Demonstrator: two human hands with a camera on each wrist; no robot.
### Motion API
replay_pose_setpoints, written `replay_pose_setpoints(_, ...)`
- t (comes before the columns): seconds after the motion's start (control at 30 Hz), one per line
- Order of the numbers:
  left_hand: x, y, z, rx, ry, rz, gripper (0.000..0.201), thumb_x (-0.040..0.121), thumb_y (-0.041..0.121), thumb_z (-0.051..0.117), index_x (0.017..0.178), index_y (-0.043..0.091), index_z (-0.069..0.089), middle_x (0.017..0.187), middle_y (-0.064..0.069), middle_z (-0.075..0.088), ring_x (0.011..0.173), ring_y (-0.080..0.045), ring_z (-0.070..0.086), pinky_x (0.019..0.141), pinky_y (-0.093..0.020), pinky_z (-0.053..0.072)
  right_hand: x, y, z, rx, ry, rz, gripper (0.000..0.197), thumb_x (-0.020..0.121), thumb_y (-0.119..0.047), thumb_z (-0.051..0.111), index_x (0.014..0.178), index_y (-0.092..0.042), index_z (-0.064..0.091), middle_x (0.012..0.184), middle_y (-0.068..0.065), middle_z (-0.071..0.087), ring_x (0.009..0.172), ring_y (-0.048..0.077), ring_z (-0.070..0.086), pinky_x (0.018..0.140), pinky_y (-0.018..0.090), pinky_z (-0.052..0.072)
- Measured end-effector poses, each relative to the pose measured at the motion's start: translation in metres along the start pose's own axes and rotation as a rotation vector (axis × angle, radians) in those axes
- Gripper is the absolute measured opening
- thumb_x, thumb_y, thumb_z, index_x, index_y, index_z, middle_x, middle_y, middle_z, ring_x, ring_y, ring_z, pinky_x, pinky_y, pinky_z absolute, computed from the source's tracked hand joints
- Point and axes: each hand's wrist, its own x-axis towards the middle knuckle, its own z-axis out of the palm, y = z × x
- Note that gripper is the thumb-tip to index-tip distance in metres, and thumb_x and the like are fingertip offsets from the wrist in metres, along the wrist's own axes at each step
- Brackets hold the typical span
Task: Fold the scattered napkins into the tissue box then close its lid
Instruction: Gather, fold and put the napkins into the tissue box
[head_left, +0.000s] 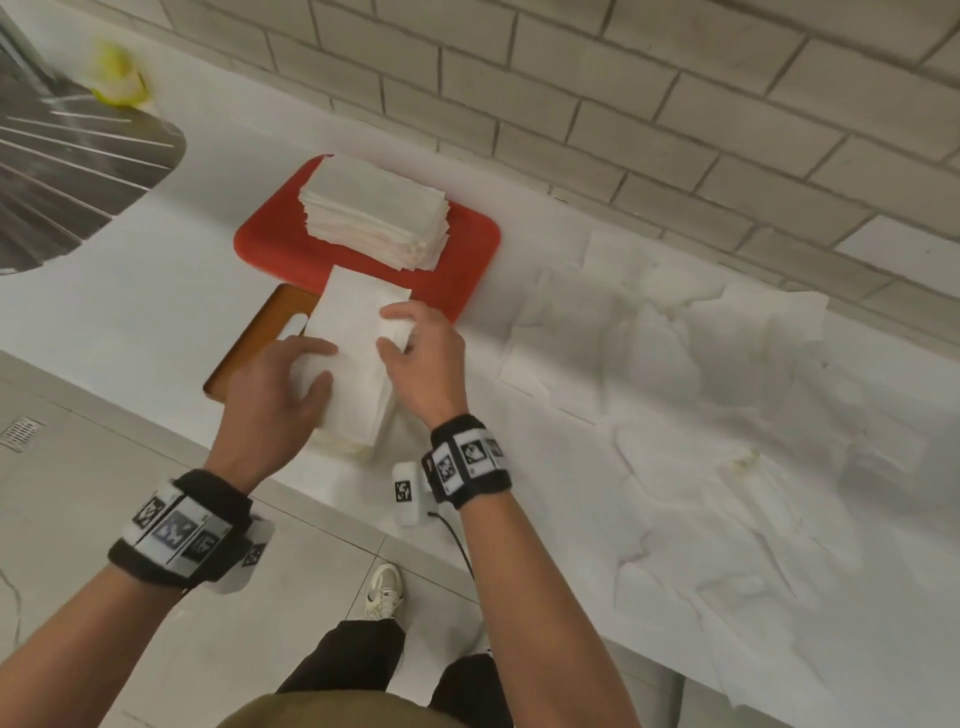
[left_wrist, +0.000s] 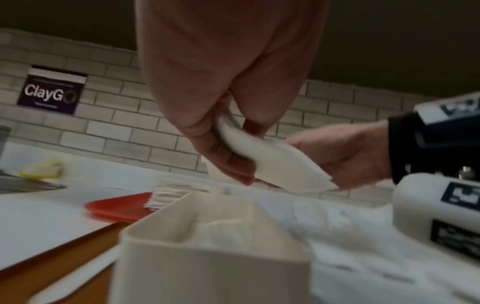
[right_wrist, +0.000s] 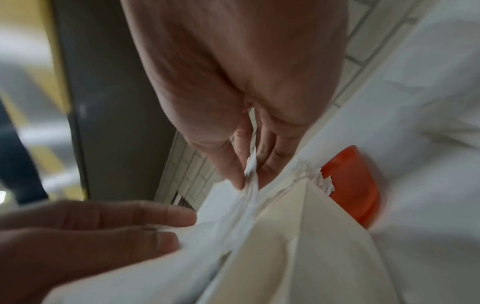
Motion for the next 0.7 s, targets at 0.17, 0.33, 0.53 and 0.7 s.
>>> replay_pose_setpoints(0.17, 0.026, -0.036, 0.027, 0.295, -0.236, -0.099, 0.039, 0.094, 0.009, 0.078, 0.132, 0.007, 0.067, 0.13, -0.021, 0.068, 0.117, -0.04, 0.064, 0.098, -0.045, 0.051, 0.015, -0.003, 0.041, -0.401, -0.169, 0.046, 0.033, 0.1, 0.002, 0.061, 0.131, -0.008, 0.062, 0.14, 0.016, 0.055, 0.12, 0.039, 0.065, 0.099, 0.045, 0.053)
replay_pose_setpoints(0.33, 0.037, -0.036, 0.038, 0.511, -0.416, -0.063, 0.051, 0.096, 0.025, 0.078, 0.142, 0.01, 0.06, 0.126, -0.016, 0.066, 0.118, -0.036, 0.064, 0.098, -0.043, 0.053, 0.007, -0.024, 0.026, -0.521, -0.084, -0.009, 0.031, 0.102, -0.009, 0.064, 0.133, -0.01, 0.063, 0.127, 0.017, 0.062, 0.105, 0.038, 0.069, 0.08, 0.041, 0.054)
replay_pose_setpoints(0.53, 0.023, 0.002, 0.017, 0.673, -0.267, 0.036, 0.044, 0.097, 0.04, 0.076, 0.133, 0.016, 0.069, 0.113, -0.017, 0.073, 0.097, -0.038, 0.074, 0.077, -0.048, 0.061, -0.031, 0.033, -0.097, -0.54, 0.16, 0.043, 0.02, 0.102, -0.026, 0.065, 0.122, -0.024, 0.065, 0.121, 0.004, 0.066, 0.102, 0.028, 0.068, 0.078, 0.038, 0.053)
replay_pose_setpoints(0.7, 0.006, 0.061, 0.043, 0.546, -0.233, 0.22, 0.031, 0.101, 0.039, 0.07, 0.124, 0.017, 0.07, 0.108, -0.011, 0.074, 0.084, -0.033, 0.072, 0.069, -0.039, 0.054, -0.071, 0.155, -0.204, -0.94, -0.014, 0.35, 0.071, 0.086, -0.035, 0.078, 0.146, -0.041, 0.042, 0.156, 0.013, 0.038, 0.14, 0.042, 0.042, 0.11, 0.056, 0.043)
